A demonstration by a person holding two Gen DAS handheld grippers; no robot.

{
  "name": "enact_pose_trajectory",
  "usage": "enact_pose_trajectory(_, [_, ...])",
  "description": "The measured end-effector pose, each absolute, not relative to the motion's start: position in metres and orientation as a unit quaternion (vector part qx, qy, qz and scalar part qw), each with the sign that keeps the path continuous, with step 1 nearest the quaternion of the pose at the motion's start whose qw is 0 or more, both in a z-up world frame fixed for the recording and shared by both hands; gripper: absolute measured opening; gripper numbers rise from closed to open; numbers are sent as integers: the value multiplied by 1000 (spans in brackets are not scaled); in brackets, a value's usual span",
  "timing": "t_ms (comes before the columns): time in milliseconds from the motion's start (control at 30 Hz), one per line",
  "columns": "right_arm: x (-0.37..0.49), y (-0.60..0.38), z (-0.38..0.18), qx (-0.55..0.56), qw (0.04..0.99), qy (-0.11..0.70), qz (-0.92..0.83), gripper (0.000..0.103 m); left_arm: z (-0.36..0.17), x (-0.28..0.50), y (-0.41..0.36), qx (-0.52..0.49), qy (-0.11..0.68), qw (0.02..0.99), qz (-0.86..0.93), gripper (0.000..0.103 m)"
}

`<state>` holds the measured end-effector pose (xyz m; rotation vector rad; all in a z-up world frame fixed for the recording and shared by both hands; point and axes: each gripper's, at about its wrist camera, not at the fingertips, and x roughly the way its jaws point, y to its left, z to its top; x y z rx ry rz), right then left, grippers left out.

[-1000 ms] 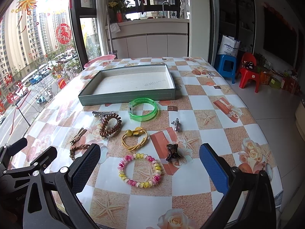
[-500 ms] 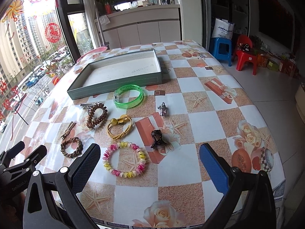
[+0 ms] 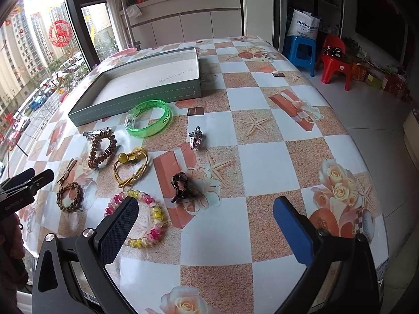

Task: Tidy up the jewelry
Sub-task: 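Grasp the beige bunny-ear clip with the left tool while the right tool grasps the black claw clip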

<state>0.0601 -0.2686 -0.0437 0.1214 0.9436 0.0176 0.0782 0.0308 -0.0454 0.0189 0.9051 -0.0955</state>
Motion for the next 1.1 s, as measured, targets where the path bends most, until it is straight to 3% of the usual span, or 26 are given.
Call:
enact_pose_trajectory(33, [64, -266, -45, 58, 888, 457, 12, 94, -48, 83, 27, 15, 444, 894, -50, 91])
enact_pose_trajectory(133, [74, -262, -50, 58, 884, 463, 15, 90, -57, 93, 21, 17, 459, 886, -59, 89])
enact_pose_trajectory(200, [80, -259, -54, 55, 882, 468, 17, 79, -62, 98, 17, 21, 468, 881, -63, 80])
enact_pose_trajectory(300, [87, -255, -61, 51, 875, 481, 22, 65, -62, 99, 11, 32, 463, 883, -63, 78])
enact_pose_trajectory(400, [89, -251, -66, 38, 874, 485, 18, 54, -61, 95, 7, 39, 460, 884, -71, 66])
enact_pose_trajectory(467, [89, -247, -67, 21, 874, 486, 14, 47, -61, 93, 3, 39, 455, 886, -82, 45])
enact_pose_trajectory(533, [88, -244, -66, 10, 875, 485, 11, 30, -60, 92, 0, 40, 452, 887, -84, 31])
enact_pose_trajectory(567, [88, -244, -66, 9, 875, 484, 9, 19, -60, 92, -1, 40, 452, 887, -83, 31])
enact_pose_trajectory(800, [85, -253, -56, 44, 876, 479, 24, 18, -51, 87, 13, -8, 449, 888, -97, 31])
enact_pose_trajectory(1100, [108, -258, -7, 109, 877, 462, 81, 18, 3, 101, 20, -42, 414, 903, -110, 31])
